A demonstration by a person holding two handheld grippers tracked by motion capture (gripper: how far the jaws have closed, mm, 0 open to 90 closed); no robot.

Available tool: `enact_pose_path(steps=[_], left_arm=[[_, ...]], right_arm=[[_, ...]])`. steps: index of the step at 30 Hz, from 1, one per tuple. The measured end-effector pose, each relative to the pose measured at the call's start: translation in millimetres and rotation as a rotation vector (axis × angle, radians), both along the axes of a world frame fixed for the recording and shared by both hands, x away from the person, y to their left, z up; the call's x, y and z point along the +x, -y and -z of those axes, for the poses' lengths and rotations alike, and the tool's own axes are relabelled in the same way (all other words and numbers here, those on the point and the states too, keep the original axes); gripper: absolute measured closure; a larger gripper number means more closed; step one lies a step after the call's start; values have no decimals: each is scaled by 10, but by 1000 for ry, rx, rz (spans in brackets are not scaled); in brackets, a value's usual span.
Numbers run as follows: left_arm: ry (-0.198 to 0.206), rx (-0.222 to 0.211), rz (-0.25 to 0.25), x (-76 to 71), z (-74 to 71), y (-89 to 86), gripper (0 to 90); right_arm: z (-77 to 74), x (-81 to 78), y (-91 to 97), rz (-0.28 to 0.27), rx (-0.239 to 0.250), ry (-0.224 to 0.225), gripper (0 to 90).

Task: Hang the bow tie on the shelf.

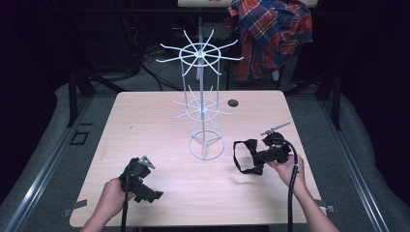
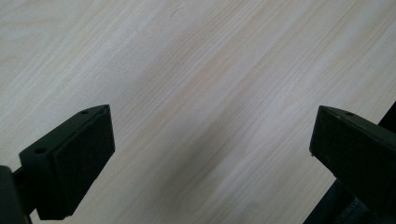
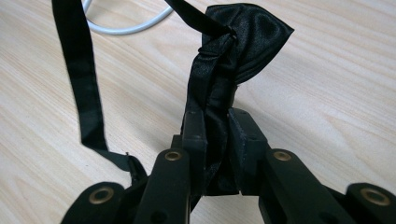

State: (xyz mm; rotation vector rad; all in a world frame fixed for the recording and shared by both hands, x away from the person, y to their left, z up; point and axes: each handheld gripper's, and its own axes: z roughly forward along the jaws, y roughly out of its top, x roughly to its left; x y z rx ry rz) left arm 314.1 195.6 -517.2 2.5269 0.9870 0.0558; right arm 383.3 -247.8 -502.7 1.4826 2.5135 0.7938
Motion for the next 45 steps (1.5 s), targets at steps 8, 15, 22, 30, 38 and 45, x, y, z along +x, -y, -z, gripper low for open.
enact_pose_path(steps=[8, 15, 22, 30, 38, 45], left_arm=[[-11, 8, 10, 3, 22, 15, 2], [-6, 12, 6, 4, 19, 9, 2], [-5, 9, 10, 2, 23, 19, 2], [-5, 11, 8, 6, 27, 13, 2], [-3, 13, 12, 2, 18, 9, 2], [2, 11, 14, -11, 8, 14, 2]], right_arm=[[-47, 9, -14, -8, 13, 14, 777], [-89, 22, -57, -26, 22, 50, 777], [-136, 26, -65, -31, 36, 68, 777], [-195, 59, -87, -37, 70, 86, 777], [-255, 86, -96, -29, 102, 105, 777], [-301, 90, -71, -13, 130, 111, 777]])
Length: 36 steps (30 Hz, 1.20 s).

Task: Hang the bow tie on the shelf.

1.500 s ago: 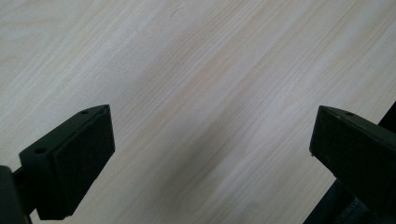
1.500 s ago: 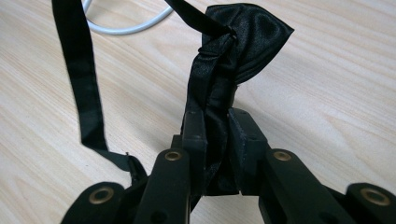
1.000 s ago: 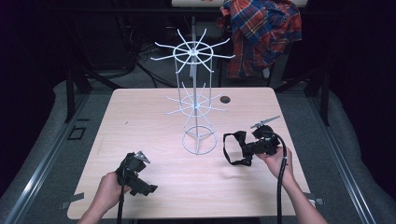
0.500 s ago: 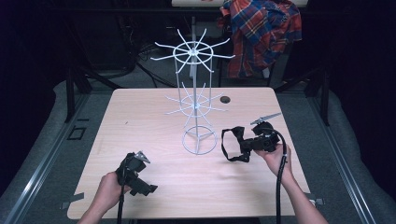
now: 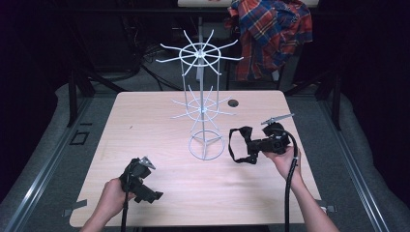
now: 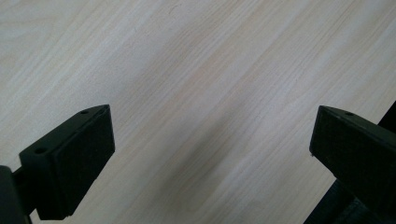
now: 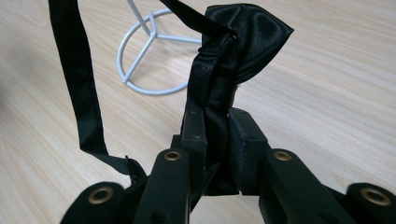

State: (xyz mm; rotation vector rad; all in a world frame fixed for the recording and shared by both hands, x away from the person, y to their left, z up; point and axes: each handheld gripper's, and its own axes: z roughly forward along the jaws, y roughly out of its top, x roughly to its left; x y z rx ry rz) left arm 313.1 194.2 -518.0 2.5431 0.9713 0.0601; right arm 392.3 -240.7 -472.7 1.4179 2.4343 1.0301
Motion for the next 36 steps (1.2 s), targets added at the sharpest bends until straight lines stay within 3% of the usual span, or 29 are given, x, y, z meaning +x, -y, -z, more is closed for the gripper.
enact_pose_path(steps=[12, 22, 36], left_arm=[[1, -1, 1, -4, -7, -5, 2], [2, -2, -1, -4, -3, -2, 2], [0, -2, 2, -4, -6, -2, 2]], right_arm=[[-147, 67, -24, 10, 55, 38, 777], [-267, 31, 75, 30, 97, 71, 777], [-326, 38, 176, 49, 133, 76, 777]])
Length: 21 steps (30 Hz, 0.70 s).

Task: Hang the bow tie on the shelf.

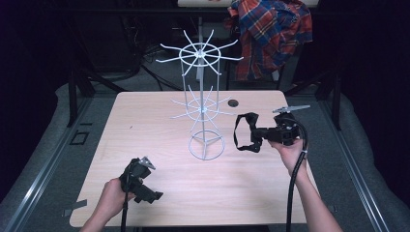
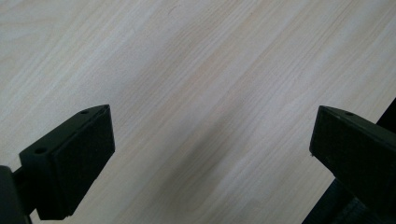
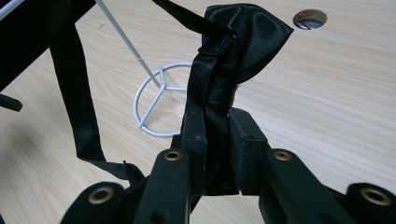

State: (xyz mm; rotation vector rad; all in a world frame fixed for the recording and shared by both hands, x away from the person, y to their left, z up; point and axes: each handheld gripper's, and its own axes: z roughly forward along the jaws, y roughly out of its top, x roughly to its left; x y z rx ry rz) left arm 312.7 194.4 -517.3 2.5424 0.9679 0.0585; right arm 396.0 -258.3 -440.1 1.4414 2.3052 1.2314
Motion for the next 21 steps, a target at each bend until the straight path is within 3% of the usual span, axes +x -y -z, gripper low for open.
enact_pose_path(steps=[21], left_arm=[[2, -1, 1, -3, -2, -1, 2]], right_arm=[[-31, 128, -113, -14, 52, -8, 777]])
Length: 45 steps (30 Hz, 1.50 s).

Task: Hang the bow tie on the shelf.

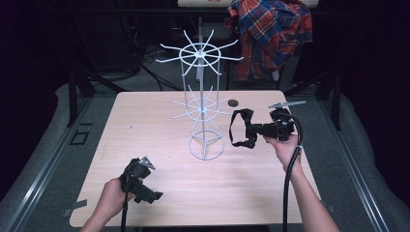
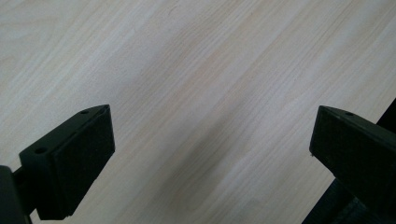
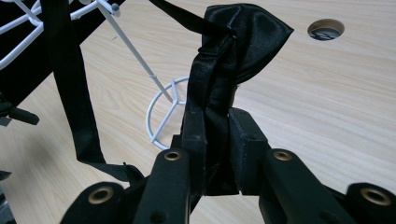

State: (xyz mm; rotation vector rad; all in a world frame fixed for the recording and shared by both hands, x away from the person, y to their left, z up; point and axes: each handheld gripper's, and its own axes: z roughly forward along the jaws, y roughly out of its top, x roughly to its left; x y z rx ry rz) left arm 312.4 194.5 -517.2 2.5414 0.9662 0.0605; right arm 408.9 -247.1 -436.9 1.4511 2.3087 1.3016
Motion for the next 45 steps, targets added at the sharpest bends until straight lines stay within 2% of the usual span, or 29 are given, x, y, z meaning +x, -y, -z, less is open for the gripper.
enact_pose_path(steps=[20, 33, 45], left_arm=[[-6, 0, -2, 2, 6, 2, 2], [-7, 0, -1, 3, 9, -1, 2], [-10, 2, -1, 2, 9, 4, 2]], right_arm=[[6, 111, -99, -22, 17, -11, 775], [41, 184, -195, -41, 1, -27, 774], [68, 188, -247, -50, -3, -40, 774]])
